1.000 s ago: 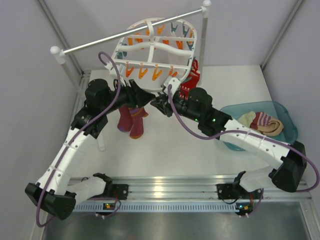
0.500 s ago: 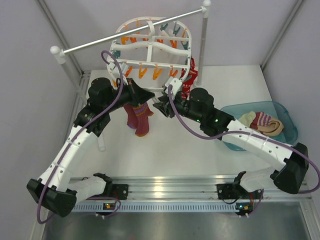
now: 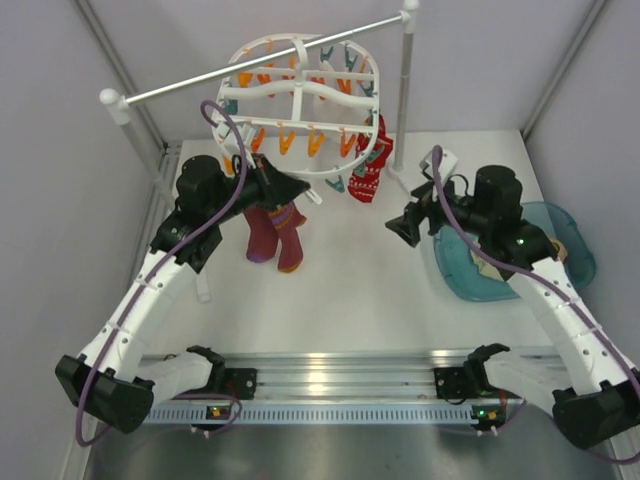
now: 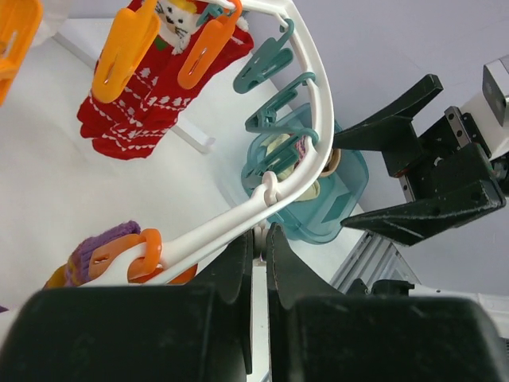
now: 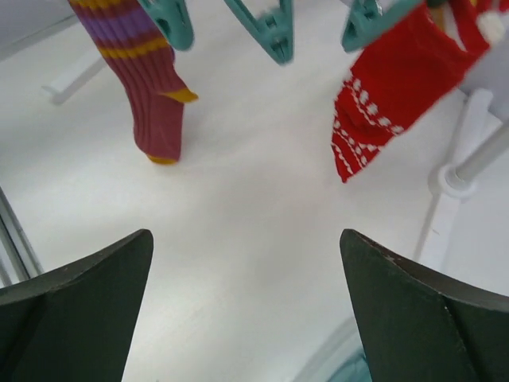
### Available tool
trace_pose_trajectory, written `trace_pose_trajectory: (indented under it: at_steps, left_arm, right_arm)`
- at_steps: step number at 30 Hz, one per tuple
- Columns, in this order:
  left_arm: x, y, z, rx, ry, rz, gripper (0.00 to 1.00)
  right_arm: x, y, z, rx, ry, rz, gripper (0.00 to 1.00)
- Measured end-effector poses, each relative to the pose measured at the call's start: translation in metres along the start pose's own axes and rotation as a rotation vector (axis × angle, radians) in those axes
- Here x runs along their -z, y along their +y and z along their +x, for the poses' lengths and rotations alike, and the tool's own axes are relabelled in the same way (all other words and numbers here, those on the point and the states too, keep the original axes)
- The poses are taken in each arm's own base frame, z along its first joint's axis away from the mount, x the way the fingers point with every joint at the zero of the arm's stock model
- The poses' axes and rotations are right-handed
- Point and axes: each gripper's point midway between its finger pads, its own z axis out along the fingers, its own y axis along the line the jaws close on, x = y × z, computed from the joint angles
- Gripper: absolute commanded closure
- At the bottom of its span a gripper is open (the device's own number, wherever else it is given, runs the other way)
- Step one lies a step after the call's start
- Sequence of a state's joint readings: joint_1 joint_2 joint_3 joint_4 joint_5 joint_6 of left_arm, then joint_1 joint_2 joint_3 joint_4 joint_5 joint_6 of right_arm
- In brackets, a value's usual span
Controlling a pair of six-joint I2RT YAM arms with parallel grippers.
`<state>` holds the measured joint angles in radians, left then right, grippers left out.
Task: Clip the socks to the hanger
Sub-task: Open the clamp at the hanger, then pick up the sock from the bin.
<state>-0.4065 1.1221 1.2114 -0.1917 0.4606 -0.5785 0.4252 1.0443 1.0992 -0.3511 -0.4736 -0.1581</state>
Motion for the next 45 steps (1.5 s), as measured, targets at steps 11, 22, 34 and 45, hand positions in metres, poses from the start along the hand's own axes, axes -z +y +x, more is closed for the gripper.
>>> trace_pose_trajectory:
  at_steps: [11, 22, 34, 45]
  left_arm:
    - [-0.003, 0.006, 0.012, 0.002, 0.022, 0.007, 1.0]
    - [-0.003, 0.006, 0.012, 0.0, 0.02, 0.011, 1.0]
    - [-0.004, 0.01, 0.015, 0.0, 0.017, 0.009, 1.0]
    - [-0.004, 0.01, 0.015, -0.001, 0.015, 0.009, 1.0]
  right_arm:
    - [0.12, -0.101, 0.131, -0.183, 0.373, 0.166, 0.11]
    - [0.207, -0.203, 0.238, -0.538, 0.571, 0.425, 0.34]
    - [0.139, -0.205, 0.251, -0.307, 0.645, 0.291, 0.43]
    - [0.119, -0.222, 0.292, -0.26, 0.756, 0.304, 0.47]
